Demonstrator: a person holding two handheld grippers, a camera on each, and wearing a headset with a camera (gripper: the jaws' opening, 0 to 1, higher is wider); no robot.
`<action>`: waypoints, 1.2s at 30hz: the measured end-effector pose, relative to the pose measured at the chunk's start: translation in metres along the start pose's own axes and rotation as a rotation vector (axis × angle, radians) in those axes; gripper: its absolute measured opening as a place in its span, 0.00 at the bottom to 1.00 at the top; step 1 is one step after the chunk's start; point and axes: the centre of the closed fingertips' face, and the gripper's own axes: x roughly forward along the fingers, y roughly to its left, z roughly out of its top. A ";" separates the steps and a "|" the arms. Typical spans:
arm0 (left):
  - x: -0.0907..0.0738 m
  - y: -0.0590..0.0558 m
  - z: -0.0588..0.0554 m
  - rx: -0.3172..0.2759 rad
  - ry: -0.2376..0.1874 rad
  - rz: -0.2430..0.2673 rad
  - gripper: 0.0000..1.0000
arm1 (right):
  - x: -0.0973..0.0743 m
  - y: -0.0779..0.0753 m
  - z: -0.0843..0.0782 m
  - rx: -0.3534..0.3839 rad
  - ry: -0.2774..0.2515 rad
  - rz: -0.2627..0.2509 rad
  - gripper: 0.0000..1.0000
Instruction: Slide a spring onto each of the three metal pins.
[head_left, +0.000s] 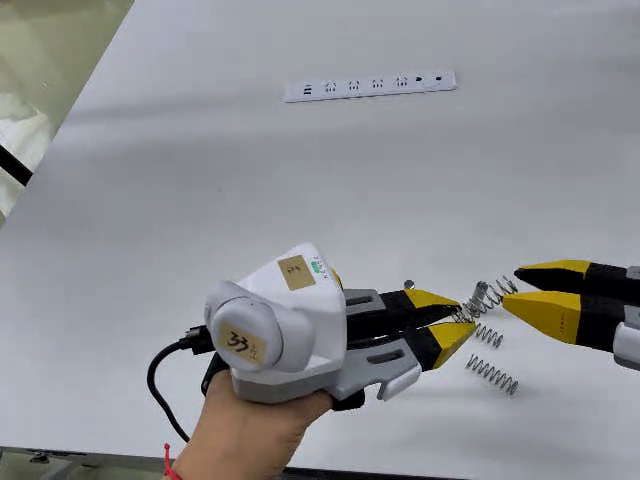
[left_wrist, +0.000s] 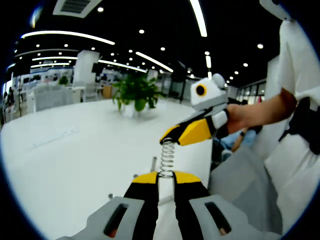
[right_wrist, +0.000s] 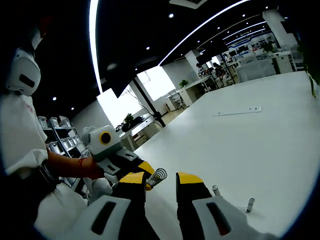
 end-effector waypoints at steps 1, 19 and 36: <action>0.000 0.000 0.000 0.002 -0.001 -0.001 0.10 | 0.000 0.001 0.000 0.003 0.001 0.003 0.24; 0.004 -0.006 -0.001 0.003 -0.001 -0.027 0.10 | 0.006 0.015 0.000 -0.037 0.038 0.039 0.12; 0.009 -0.012 -0.005 0.032 0.024 -0.052 0.10 | 0.011 0.025 -0.003 -0.217 0.162 0.062 0.12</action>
